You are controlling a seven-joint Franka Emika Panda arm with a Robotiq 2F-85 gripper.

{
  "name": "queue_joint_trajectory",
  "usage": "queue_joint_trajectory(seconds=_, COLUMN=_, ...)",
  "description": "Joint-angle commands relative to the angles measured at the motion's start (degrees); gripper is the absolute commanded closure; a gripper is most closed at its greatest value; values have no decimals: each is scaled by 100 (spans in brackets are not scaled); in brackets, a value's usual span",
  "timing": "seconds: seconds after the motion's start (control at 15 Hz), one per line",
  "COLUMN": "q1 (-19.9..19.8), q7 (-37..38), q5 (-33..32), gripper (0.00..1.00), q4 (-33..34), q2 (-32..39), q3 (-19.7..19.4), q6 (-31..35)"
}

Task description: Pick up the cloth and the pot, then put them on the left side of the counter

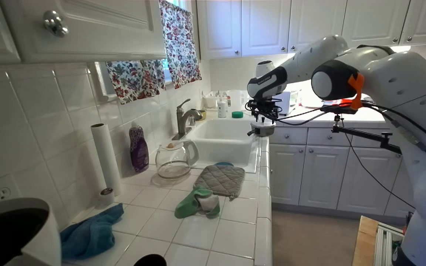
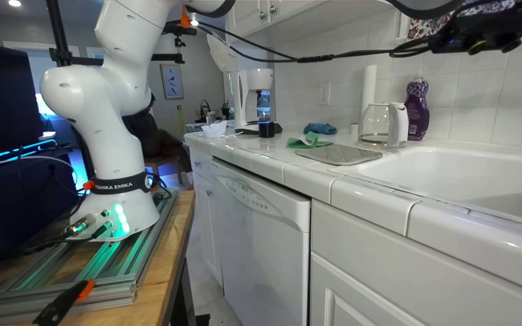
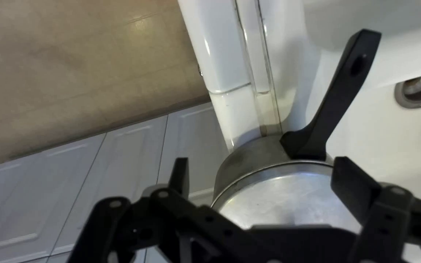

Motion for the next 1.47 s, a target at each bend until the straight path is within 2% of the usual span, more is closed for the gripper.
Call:
queue_joint_trajectory(seconds=0.0, q1=-86, q7=619, q5=79, gripper=0, q4=1170, q2=838, q3=-54, q6=-350)
queue_joint_trajectory(seconds=0.27, q1=-109, q7=1069, q5=2, gripper=0, q4=1981, q2=1447, q3=-34, q6=-641)
queue_joint_trajectory(seconds=0.53, q1=-192, q7=1107, q5=45, gripper=0, q4=2842, q2=1994, q3=-11, q6=-1108)
queue_joint_trajectory(seconds=1.4, q1=-416, q7=778, q5=-332, gripper=0, q4=4113, q2=2821, q3=76, q6=-1533)
